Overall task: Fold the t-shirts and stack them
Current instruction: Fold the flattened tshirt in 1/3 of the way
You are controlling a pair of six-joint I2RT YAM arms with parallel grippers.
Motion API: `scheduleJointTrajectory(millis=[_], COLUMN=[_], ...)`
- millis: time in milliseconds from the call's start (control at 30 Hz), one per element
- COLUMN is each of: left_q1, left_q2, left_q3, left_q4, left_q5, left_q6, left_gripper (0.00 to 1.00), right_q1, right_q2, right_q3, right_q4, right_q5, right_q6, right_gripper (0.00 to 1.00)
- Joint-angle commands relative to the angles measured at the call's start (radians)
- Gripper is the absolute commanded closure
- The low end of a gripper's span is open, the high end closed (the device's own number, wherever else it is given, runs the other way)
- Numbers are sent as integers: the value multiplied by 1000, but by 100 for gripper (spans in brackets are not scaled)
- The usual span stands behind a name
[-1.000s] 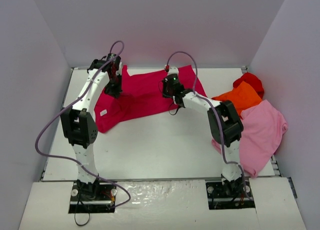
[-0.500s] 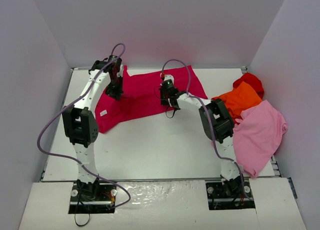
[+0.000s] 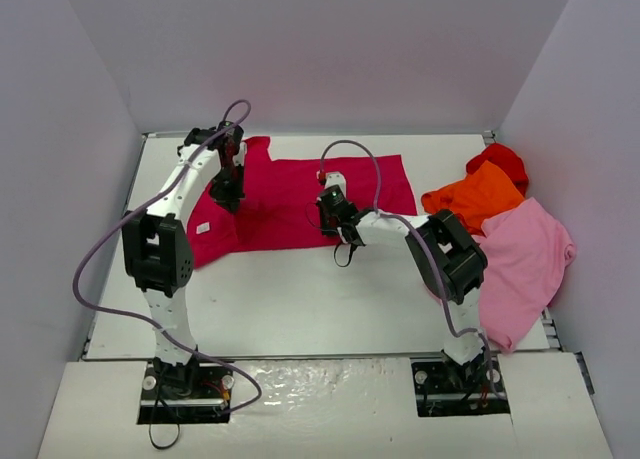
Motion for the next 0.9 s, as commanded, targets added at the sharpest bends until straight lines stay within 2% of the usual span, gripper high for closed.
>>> scheduleJointTrajectory(millis=[0,567,867], left_q1=[12,11,9], left_q2=[-152,-359,-330], left_q3=[7,-138,-211], left_q4=[-29,-82,-38], left_q5=[-21,-32,-22], left_q6=[-5,5,15], left_gripper=[100,100,100], right_q1=[37,137,146], right_q2=[-74,-450,-495], right_q3=[-131,-432,-459], right_q4=[-124,-227,-288], right_q5=[27,88,144], right_q6=[22,125,129], right_gripper=[100,100,100])
